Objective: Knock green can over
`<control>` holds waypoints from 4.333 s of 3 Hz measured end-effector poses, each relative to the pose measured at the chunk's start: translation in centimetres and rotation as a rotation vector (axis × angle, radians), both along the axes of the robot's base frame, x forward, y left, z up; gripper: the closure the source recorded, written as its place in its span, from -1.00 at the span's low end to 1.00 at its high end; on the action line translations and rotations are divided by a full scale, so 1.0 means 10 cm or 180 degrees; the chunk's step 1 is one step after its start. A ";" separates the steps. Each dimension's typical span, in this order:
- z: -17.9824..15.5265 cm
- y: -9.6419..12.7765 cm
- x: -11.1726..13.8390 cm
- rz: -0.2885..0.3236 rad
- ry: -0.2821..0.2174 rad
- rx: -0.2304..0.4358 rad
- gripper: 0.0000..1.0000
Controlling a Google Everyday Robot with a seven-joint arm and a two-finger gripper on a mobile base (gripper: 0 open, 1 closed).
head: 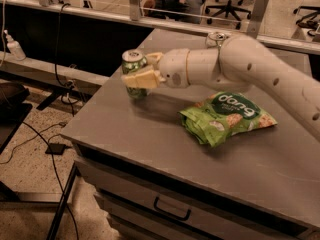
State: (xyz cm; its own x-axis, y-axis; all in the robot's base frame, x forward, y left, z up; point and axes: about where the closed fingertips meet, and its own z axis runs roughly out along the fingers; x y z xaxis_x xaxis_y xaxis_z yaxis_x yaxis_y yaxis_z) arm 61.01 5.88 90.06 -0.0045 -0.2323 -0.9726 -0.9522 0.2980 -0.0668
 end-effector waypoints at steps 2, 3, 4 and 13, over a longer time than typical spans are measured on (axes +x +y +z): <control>0.57 -0.35 0.34 0.0066 0.0045 -0.0852 0.70; 0.61 -0.41 0.53 0.0064 0.0107 -0.1502 0.76; 0.45 -0.45 0.52 0.0225 0.0197 -0.2224 0.74; -0.30 -1.24 -0.31 0.0652 0.0321 -0.3513 -1.00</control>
Offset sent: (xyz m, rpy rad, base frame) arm 0.0479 -0.0771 0.0714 -0.6857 0.1317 0.1636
